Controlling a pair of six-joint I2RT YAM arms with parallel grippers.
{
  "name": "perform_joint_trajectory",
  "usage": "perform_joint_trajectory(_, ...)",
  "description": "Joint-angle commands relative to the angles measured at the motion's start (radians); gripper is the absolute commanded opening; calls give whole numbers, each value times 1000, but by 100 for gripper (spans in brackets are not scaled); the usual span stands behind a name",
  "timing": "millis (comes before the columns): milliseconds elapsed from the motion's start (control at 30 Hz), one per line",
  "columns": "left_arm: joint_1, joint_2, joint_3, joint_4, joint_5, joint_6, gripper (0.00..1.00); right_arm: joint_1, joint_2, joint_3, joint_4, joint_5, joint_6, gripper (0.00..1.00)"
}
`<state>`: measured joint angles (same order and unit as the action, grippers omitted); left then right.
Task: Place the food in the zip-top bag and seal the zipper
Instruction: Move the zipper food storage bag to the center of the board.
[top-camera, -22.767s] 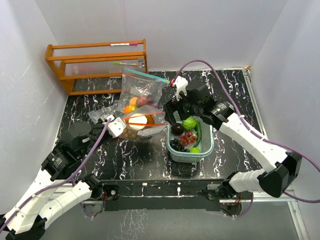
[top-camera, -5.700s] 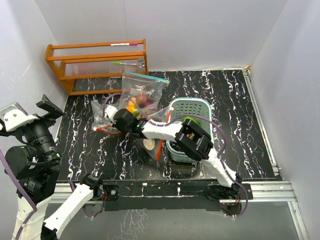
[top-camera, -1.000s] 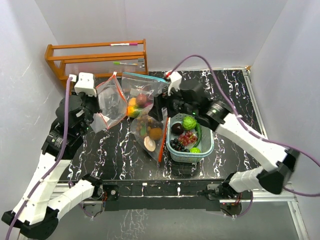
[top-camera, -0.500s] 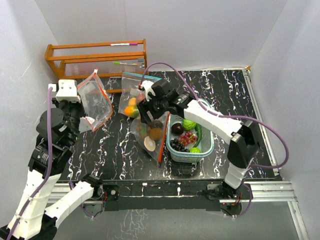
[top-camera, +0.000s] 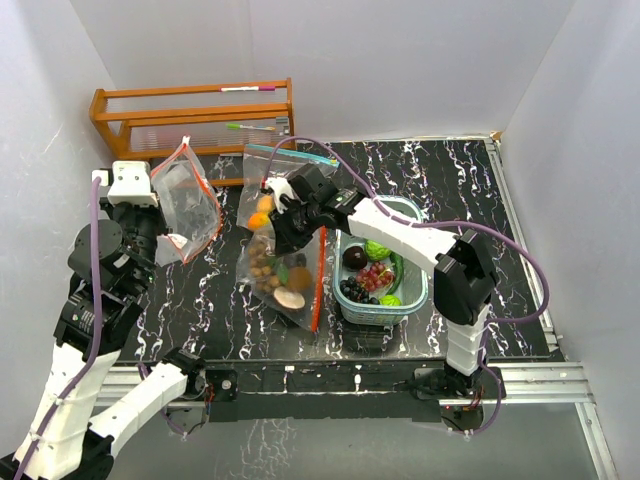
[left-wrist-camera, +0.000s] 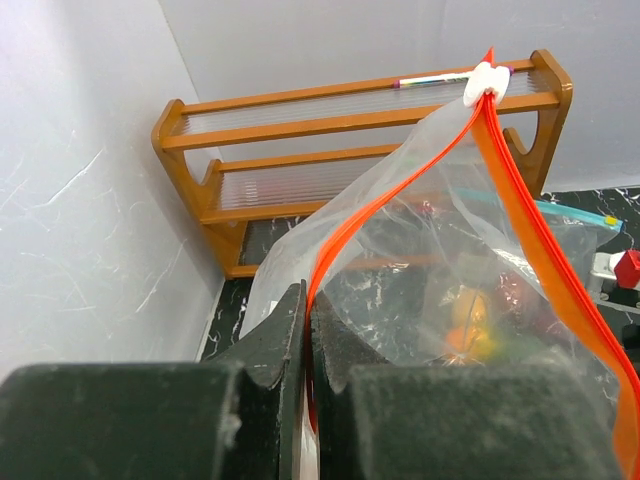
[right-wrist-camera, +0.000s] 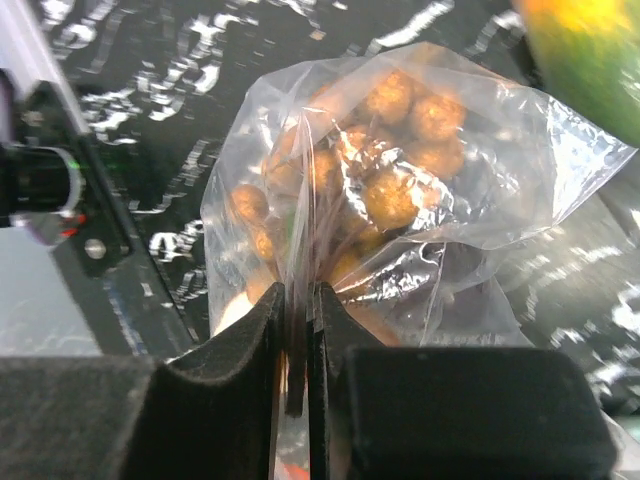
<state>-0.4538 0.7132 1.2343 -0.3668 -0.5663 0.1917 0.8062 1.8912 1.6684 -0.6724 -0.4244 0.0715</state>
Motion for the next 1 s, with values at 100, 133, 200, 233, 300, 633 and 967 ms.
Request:
perform_joint_trajectory(100,4,-5,37,40,-27,24,0,30,-83,-37,467,-301,210,11)
perform_joint_trajectory(133,3,-5,42,40,-25,23,0,35,-67,-32,501,-300,227,12)
perform_joint_trajectory(200,4,-4,45,40,-22,20,0,49,-22,-16,538,-265,257,14)
perform_joint_trajectory(233,3,-3,45,42,-20,17,0,61,4,-7,552,-235,265,17)
perform_joint_trajectory(300,3,-4,44,45,-19,13,0,76,57,25,549,-144,280,33)
perform_joint_trajectory(633,4,-8,64,33,3,7,0,66,-2,51,365,206,227,74)
perform_joint_trajectory(967,4,10,123,-42,184,-138,0,-1,-448,-144,-5,690,264,85)
